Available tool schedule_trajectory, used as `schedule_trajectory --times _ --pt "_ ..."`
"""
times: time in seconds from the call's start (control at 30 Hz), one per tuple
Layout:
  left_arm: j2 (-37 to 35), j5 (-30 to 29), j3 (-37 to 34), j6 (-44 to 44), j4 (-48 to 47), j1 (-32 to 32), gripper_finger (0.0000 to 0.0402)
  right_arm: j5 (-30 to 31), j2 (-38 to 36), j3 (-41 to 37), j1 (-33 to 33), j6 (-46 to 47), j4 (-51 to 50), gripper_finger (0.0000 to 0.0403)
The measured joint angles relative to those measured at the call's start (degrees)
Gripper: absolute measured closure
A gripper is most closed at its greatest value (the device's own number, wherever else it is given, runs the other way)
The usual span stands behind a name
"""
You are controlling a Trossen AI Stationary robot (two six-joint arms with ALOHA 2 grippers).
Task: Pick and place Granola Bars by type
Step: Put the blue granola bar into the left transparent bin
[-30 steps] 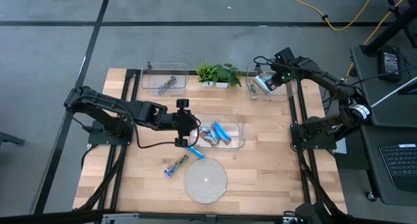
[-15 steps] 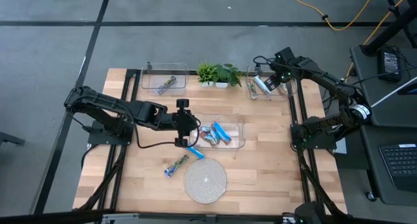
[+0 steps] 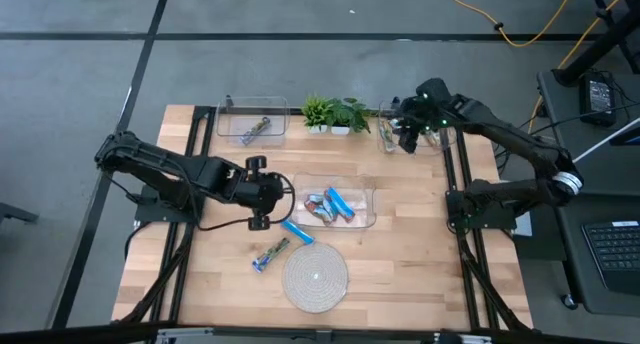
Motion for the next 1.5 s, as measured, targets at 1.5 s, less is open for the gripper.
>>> schedule_trajectory --times 1.5 --pt "10.32 16.95 -16.38 -34.87 19.68 -14.48 0.0166 0.54 -8.81 -21.90 52.54 -4.46 43.30 0.0309"
